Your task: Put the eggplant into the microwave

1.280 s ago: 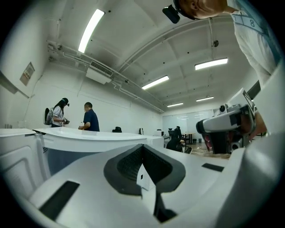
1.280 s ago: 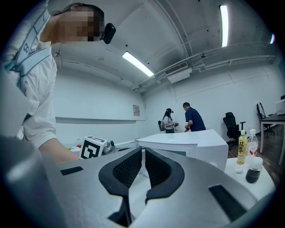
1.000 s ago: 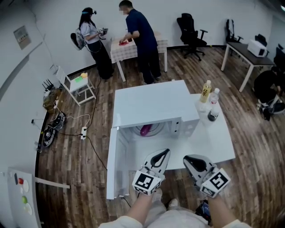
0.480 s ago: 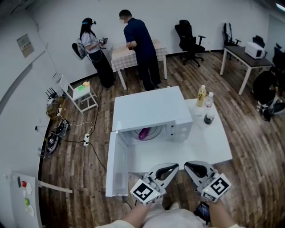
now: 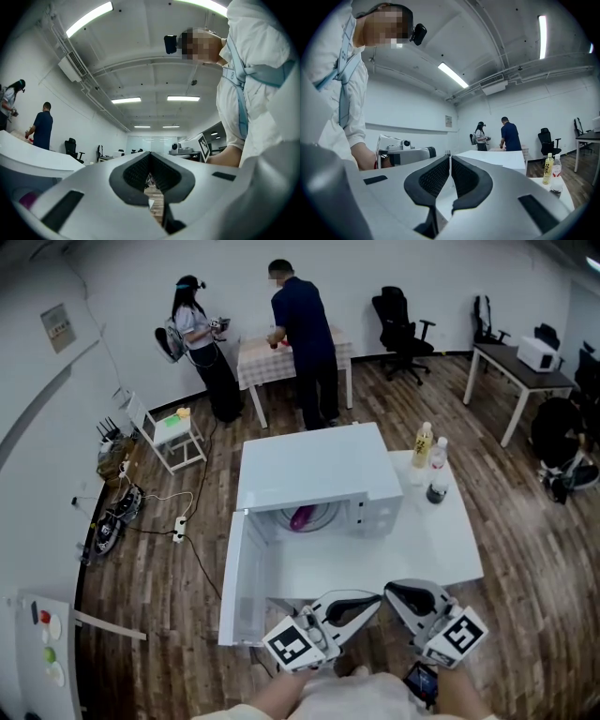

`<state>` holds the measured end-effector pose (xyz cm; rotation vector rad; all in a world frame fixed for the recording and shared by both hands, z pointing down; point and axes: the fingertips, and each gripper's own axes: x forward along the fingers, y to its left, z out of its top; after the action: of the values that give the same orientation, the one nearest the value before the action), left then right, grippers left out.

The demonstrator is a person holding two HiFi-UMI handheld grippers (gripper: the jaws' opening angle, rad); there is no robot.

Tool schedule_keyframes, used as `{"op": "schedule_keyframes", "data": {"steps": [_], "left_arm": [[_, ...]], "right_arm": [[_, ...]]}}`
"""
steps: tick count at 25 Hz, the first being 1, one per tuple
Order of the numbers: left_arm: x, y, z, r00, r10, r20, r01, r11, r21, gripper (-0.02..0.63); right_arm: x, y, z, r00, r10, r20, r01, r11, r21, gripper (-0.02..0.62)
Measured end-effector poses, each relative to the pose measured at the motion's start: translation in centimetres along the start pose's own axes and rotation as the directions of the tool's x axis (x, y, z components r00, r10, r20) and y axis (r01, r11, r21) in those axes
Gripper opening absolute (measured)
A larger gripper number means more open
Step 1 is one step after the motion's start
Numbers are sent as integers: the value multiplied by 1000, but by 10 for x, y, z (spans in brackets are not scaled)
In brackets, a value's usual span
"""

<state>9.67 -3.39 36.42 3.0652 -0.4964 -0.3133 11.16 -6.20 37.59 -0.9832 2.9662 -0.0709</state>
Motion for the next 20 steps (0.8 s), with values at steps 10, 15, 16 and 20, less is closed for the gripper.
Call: {"op": "schedule_keyframes", "data": {"steps": [10,15,16,20], "left_arm": [[-9,-11,30,999,-40,7,40,997,70,0],[-13,-8,28,999,-38,8,38,998,52,0],[-14,-7,28,999,-37,10,37,998,48,0],[-14,-4,25,999,-37,3,36,998,45,0]], "right_arm": [[2,13,15,998,42,40,-42,999,-11,32],[8,12,13,998,46,47,-45,999,-11,32],[9,12,12,998,48,45,-48,999,-10,34],[13,11,13,997,52,52,-51,999,-10,34]]}}
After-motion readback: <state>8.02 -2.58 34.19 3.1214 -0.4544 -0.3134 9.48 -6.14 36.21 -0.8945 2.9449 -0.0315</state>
